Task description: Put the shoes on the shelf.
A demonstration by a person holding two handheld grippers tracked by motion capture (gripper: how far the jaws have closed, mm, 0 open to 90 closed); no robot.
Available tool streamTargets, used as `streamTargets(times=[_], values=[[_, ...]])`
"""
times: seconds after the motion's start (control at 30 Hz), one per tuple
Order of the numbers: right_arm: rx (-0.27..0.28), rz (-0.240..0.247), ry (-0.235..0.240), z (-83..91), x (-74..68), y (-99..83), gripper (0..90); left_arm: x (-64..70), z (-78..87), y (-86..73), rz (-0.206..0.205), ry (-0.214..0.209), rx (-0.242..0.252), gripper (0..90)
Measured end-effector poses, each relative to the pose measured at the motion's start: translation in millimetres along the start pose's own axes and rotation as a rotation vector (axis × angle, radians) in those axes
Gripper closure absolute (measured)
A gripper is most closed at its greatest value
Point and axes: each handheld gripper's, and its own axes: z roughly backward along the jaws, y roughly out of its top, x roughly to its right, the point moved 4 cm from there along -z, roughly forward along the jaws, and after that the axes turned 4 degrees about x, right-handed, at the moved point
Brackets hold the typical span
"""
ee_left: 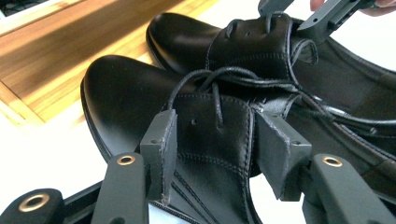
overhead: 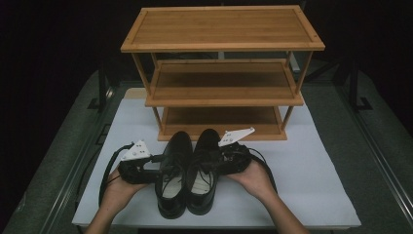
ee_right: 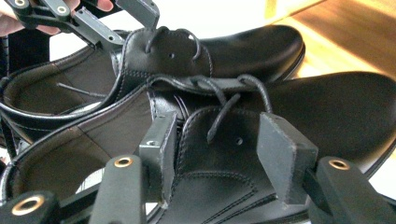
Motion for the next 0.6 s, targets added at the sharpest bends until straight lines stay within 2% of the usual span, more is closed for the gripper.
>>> streamTargets(times=[0.1,0.13,0.27,0.33,0.37,0.47,0.6], values=[[0.002,-0.004,0.002,-1.6,-0.4,-1.6,48.3,0.5,-0.7,-0.5,0.001,-0.004,-0.002,53.7],[0.003,-0.002,0.001,-1.9,-0.7,-2.0,50.2,0.6,-0.8,-0.9,-0.011,0.008,-0.01,56.9],[0.003,0.01,0.014,0.3,-4.4,-2.1,64.5,2.3,0.8,-0.4,-0.028,0.013,-0.012,68.8],[-0.004,0.026,0.015,1.2,-7.8,-2.0,77.4,5.1,2.0,0.9,-0.046,0.028,-0.028,78.8],[-0.004,0.026,0.015,1.2,-7.8,-2.0,77.4,5.1,2.0,0.9,-0.046,0.028,-0.028,81.5],[-0.014,0.037,0.005,-0.1,-9.9,-3.6,85.4,7.7,1.6,0.7,-0.048,0.048,-0.038,86.1],[-0.005,0.019,0.014,0.9,-8.9,-4.0,86.1,6.6,2.2,0.3,-0.018,0.049,-0.023,86.9]])
